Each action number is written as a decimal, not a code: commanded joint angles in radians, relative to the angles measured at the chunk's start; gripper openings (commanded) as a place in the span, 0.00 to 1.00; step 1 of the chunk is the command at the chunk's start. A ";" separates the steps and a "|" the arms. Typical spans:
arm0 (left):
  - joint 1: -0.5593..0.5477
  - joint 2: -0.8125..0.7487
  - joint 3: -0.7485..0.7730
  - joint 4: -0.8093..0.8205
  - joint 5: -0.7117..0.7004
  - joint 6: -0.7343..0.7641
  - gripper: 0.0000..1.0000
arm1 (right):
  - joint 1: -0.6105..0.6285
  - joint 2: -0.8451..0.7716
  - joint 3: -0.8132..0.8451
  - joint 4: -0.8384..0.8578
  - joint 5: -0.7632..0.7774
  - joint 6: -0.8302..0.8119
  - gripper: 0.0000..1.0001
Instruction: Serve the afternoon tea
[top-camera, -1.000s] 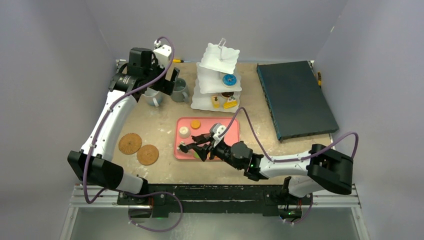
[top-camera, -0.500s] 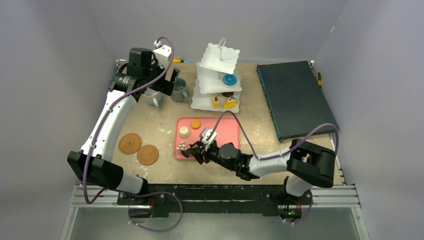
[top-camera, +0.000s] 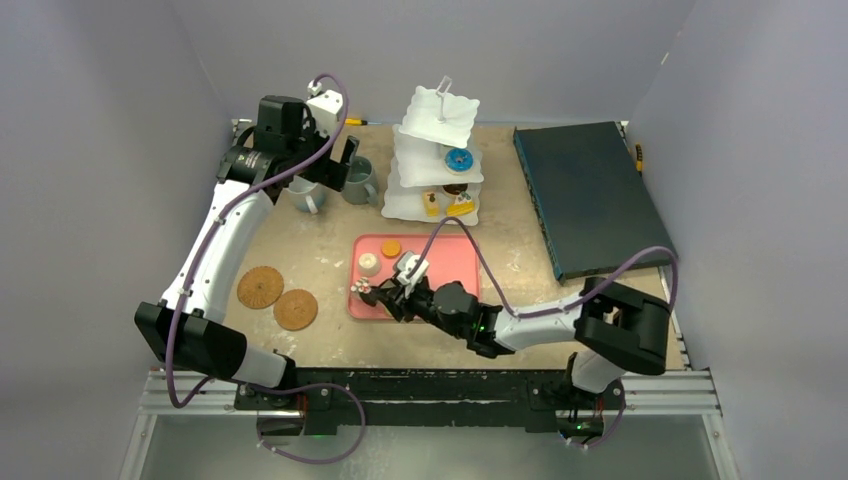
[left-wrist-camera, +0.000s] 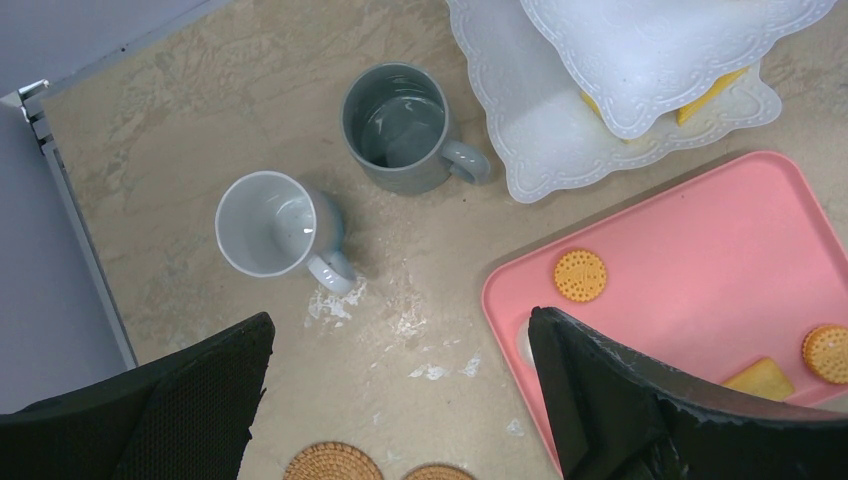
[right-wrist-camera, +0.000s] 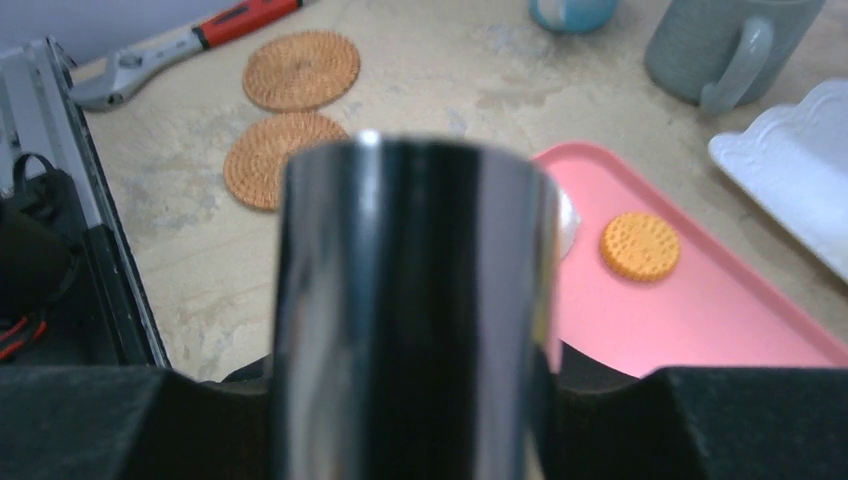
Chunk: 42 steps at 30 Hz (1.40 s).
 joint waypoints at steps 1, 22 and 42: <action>0.011 -0.034 0.019 0.016 0.005 0.011 0.99 | -0.035 -0.144 0.070 -0.031 0.042 -0.056 0.30; 0.021 -0.046 -0.001 0.028 0.006 0.021 0.98 | -0.486 -0.298 0.241 -0.237 -0.135 -0.150 0.29; 0.029 -0.039 -0.023 0.047 0.015 0.026 0.98 | -0.602 -0.153 0.316 -0.131 -0.176 -0.128 0.28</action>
